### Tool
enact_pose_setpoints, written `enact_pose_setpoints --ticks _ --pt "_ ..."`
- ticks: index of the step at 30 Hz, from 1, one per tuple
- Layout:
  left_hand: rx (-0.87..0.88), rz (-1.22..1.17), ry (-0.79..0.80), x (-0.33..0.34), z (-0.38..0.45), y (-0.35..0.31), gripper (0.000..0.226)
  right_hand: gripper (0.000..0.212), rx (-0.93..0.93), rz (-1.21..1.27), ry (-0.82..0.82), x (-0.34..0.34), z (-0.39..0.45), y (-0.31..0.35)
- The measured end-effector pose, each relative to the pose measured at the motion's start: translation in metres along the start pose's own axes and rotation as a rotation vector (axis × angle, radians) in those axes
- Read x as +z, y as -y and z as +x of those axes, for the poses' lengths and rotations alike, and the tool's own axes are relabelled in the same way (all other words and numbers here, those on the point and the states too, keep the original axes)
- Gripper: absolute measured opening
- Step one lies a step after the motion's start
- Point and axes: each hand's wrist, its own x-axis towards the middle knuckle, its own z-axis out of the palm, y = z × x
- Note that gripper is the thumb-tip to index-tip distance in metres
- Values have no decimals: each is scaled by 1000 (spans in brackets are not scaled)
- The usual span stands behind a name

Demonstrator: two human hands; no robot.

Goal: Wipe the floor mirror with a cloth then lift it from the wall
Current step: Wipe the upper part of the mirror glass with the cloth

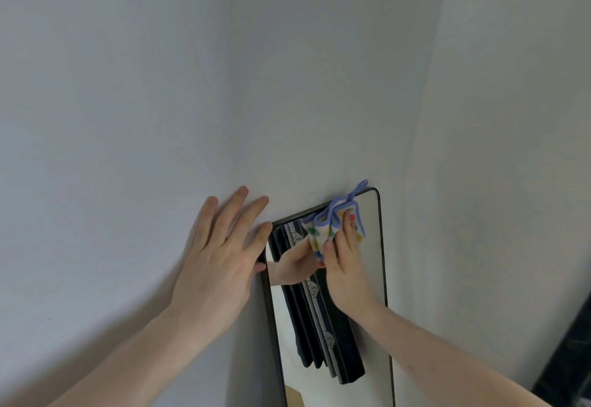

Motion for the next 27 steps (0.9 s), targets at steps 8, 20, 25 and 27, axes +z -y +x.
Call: enact_pose_setpoints --ticks 8,20,25,27 --pt "-8 2 -8 1 0 -1 63 63 199 6 -161 -37 73 -78" --pt "-12 24 10 -1 1 -2 63 68 131 90 -110 -12 38 -21" --pt "-6 18 -1 -3 1 -2 62 62 -40 88 88 17 -29 47" --pt "-5 13 0 -3 1 -2 63 63 -80 67 142 24 -46 61"
